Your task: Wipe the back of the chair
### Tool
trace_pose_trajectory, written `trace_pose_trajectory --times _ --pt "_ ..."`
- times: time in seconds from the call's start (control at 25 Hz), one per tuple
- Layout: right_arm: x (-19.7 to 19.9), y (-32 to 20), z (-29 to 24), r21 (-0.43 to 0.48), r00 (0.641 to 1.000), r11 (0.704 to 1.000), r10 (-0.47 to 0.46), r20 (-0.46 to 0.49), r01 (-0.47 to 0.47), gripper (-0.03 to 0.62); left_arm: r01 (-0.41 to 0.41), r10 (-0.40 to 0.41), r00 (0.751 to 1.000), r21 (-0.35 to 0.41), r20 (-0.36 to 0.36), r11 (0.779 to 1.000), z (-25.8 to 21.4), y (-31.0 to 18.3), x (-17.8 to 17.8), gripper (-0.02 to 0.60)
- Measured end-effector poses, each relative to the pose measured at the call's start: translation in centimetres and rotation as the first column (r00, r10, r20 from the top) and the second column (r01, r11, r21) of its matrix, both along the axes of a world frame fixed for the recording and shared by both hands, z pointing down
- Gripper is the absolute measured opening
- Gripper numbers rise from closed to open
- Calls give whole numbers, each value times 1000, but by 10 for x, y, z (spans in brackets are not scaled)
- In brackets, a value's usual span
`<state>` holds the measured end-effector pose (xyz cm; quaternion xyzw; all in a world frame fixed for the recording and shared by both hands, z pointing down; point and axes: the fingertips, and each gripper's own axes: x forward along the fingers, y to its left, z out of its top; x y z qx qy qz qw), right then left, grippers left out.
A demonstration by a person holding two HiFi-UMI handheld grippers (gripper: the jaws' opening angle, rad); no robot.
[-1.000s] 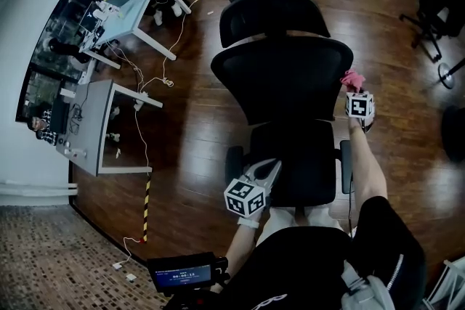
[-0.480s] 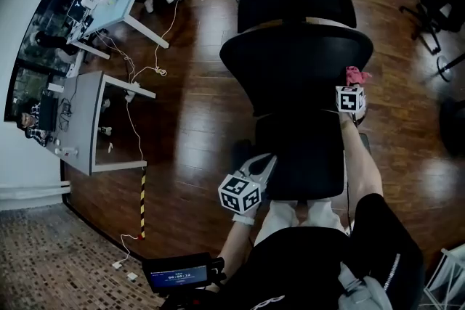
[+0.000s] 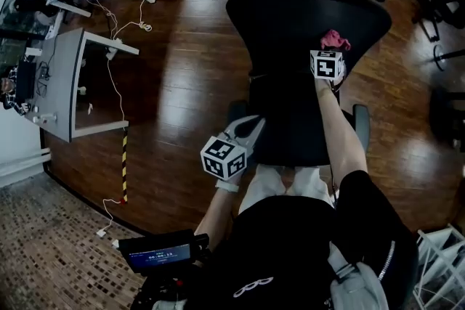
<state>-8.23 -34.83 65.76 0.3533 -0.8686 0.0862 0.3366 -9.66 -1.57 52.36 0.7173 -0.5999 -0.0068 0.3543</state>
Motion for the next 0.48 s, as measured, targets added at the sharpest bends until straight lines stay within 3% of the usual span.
trace_pose_trajectory --times 0.28,0.48 --pt "-81 56 -3 -2 987 987 -163 9 163 43 11 -11 1000 13 -26 1000 2 14 -20 -8" --pt "-139 104 3 -27 946 947 -319 54 321 43 40 -40 999 9 -31 999 7 25 -32 -8"
